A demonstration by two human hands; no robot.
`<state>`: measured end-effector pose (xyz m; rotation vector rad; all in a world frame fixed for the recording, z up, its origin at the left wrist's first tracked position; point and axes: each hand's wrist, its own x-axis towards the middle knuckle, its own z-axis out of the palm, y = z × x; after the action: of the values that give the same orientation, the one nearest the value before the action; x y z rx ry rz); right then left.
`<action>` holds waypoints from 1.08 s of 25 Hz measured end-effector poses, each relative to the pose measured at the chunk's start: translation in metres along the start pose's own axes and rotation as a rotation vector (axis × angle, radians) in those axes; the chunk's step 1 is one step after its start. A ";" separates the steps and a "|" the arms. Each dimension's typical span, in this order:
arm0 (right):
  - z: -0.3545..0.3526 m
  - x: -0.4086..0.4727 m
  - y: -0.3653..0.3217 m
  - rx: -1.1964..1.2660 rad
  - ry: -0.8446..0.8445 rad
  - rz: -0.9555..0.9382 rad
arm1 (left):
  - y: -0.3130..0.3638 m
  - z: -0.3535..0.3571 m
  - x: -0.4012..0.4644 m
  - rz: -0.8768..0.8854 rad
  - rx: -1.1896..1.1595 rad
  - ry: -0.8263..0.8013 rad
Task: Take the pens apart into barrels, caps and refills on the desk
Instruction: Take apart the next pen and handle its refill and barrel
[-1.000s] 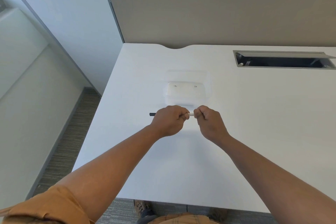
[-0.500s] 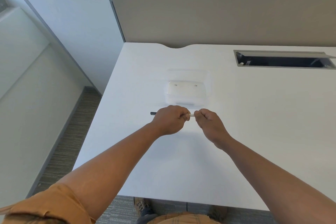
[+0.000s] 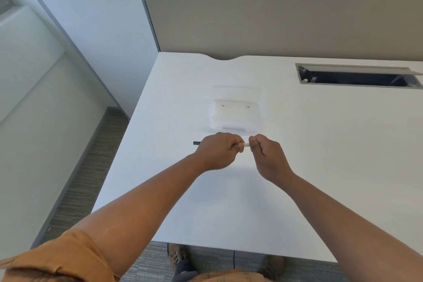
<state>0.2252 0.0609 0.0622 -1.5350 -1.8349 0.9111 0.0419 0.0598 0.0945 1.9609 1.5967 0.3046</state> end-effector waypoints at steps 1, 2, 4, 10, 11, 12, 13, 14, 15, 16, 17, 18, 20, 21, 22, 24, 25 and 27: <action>0.001 0.002 -0.002 0.112 -0.013 0.133 | 0.001 0.004 -0.001 0.027 0.040 0.028; 0.002 0.005 -0.006 0.244 -0.044 0.280 | 0.002 0.006 -0.002 0.040 0.066 0.043; 0.001 0.006 -0.012 0.315 -0.084 0.391 | -0.001 0.010 -0.001 0.011 0.050 0.027; -0.004 -0.005 -0.013 0.108 -0.008 0.087 | -0.003 0.000 -0.001 -0.064 -0.008 -0.008; -0.003 -0.004 -0.014 0.125 -0.014 0.119 | 0.000 0.000 -0.002 -0.048 0.018 0.003; -0.003 -0.004 -0.015 0.200 -0.030 0.200 | 0.002 0.002 -0.004 -0.020 0.059 0.024; -0.003 -0.003 -0.019 0.324 -0.059 0.319 | 0.003 0.004 -0.005 0.010 0.105 0.049; -0.003 -0.003 -0.021 0.433 -0.104 0.432 | 0.003 0.006 -0.006 0.034 0.136 0.072; -0.005 -0.003 -0.023 0.481 -0.143 0.488 | 0.002 0.008 -0.007 0.044 0.143 0.082; -0.008 -0.003 -0.024 0.445 -0.162 0.460 | 0.003 0.008 -0.008 0.040 0.131 0.081; -0.009 -0.004 -0.024 0.372 -0.154 0.390 | 0.003 0.006 -0.008 0.027 0.113 0.073; -0.011 -0.006 -0.022 0.293 -0.115 0.304 | 0.003 0.003 -0.007 0.014 0.096 0.063; -0.012 -0.009 -0.021 0.208 -0.038 0.185 | 0.003 -0.002 -0.005 0.005 0.089 0.043; -0.012 -0.010 -0.021 0.186 -0.020 0.155 | 0.004 -0.003 -0.005 0.008 0.099 0.038; -0.011 -0.009 -0.020 0.172 -0.014 0.151 | 0.006 -0.004 -0.005 0.016 0.117 0.043; -0.010 -0.004 -0.021 0.288 -0.055 0.305 | 0.010 -0.001 -0.004 0.057 0.177 0.081; -0.011 -0.001 -0.023 0.398 -0.094 0.423 | 0.010 0.001 -0.004 0.081 0.210 0.101; -0.014 0.002 -0.024 0.454 -0.147 0.503 | 0.011 0.004 -0.003 0.093 0.228 0.117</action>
<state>0.2213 0.0617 0.0901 -1.6786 -1.2141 1.5828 0.0520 0.0543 0.0977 2.2308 1.6792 0.2897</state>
